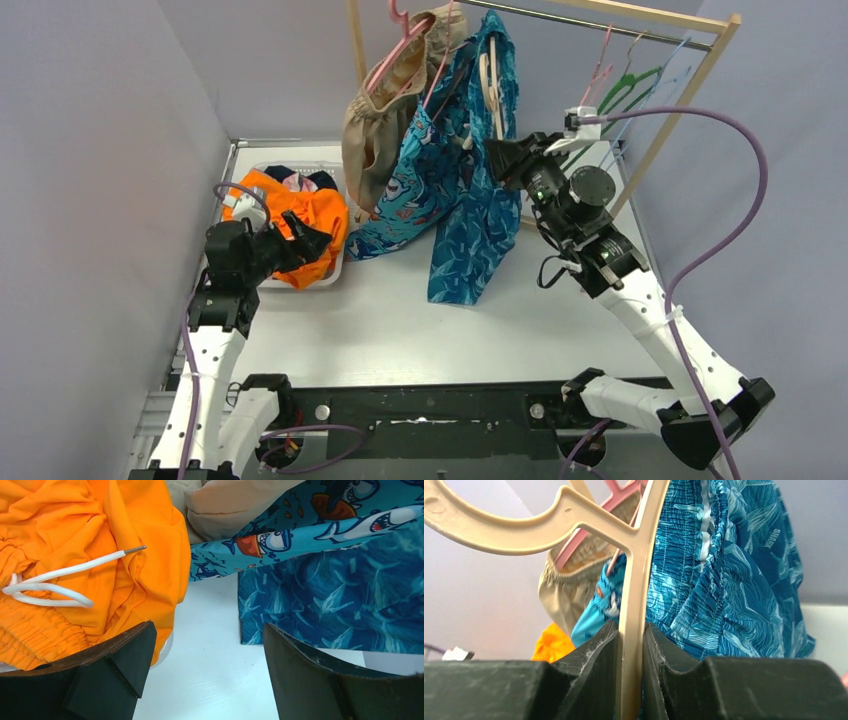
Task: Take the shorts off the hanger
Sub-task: Pick up the hanger from the clothes rod, then remove the shorts from the hanger.
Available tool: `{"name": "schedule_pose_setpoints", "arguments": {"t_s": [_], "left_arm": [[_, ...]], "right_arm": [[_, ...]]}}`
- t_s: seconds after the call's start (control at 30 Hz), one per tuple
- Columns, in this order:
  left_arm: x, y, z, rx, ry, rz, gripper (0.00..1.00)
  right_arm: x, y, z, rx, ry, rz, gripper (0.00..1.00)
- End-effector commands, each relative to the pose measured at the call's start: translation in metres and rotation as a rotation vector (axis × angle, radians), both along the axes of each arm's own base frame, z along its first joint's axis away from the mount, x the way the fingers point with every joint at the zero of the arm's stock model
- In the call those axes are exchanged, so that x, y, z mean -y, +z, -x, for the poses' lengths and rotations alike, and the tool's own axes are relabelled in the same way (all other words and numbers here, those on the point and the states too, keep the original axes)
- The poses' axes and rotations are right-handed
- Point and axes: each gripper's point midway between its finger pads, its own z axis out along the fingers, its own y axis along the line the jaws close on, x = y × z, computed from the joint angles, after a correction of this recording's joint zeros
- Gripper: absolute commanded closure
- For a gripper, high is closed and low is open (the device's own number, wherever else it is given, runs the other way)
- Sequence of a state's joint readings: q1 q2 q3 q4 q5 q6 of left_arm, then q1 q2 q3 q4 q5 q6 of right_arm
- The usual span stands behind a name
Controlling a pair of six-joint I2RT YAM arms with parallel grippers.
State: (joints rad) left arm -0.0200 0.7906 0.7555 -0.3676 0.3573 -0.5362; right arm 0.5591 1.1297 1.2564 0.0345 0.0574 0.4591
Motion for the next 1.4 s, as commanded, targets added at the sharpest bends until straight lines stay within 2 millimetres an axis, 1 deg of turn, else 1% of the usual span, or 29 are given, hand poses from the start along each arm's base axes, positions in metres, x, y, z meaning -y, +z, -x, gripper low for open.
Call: {"name": "schedule_pose_setpoints", "arguments": {"t_s": [0.0, 0.2, 0.37, 0.43, 0.53, 0.6, 0.67, 0.77, 0.83, 0.9, 0.97, 1.17, 1.27, 1.33, 1.37], "left_arm": [[0.006, 0.032, 0.001, 0.071, -0.044, -0.006, 0.21], [0.009, 0.035, 0.003, 0.075, -0.065, 0.008, 0.21], [0.014, 0.042, 0.006, 0.085, -0.098, 0.011, 0.21], [0.016, 0.046, 0.008, 0.093, -0.114, 0.013, 0.21], [0.025, 0.056, 0.012, 0.113, -0.166, 0.044, 0.22], [0.033, 0.066, 0.014, 0.138, -0.213, 0.074, 0.23], [0.042, 0.077, 0.017, 0.166, -0.266, 0.106, 0.23], [0.051, 0.084, 0.024, 0.193, -0.323, 0.112, 0.23], [0.057, 0.084, 0.027, 0.200, -0.358, 0.103, 0.23], [0.067, 0.080, 0.031, 0.188, -0.412, 0.103, 0.23], [0.081, 0.073, 0.035, 0.163, -0.457, 0.094, 0.23], [0.129, 0.061, 0.056, 0.156, -0.558, 0.048, 0.23], [0.143, 0.047, 0.055, 0.124, -0.535, 0.014, 0.27], [0.144, 0.035, 0.047, 0.093, -0.470, -0.008, 0.30], [0.141, 0.030, 0.041, 0.073, -0.411, -0.012, 0.32]], "right_arm": [[-0.009, -0.003, 0.034, -0.013, 0.125, -0.066, 1.00], [-0.025, -0.039, 0.065, -0.118, 0.268, -0.047, 1.00], [-0.033, -0.071, 0.099, -0.207, 0.353, -0.028, 1.00], [-0.030, -0.085, 0.113, -0.255, 0.369, -0.011, 1.00], [-0.015, -0.108, 0.134, -0.339, 0.361, 0.009, 1.00], [-0.009, -0.116, 0.149, -0.371, 0.384, 0.015, 1.00], [-0.008, -0.123, 0.163, -0.399, 0.428, 0.019, 1.00], [-0.020, -0.132, 0.187, -0.434, 0.568, 0.039, 1.00], [-0.030, -0.140, 0.198, -0.463, 0.660, 0.048, 1.00], [-0.039, -0.152, 0.203, -0.502, 0.718, 0.065, 1.00], [-0.045, -0.159, 0.206, -0.509, 0.752, 0.084, 1.00], [-0.055, -0.163, 0.205, -0.501, 0.792, 0.121, 1.00], [-0.062, -0.160, 0.206, -0.483, 0.838, 0.133, 1.00], [-0.064, -0.157, 0.205, -0.465, 0.847, 0.132, 1.00], [-0.065, -0.155, 0.205, -0.458, 0.856, 0.129, 1.00]]}}
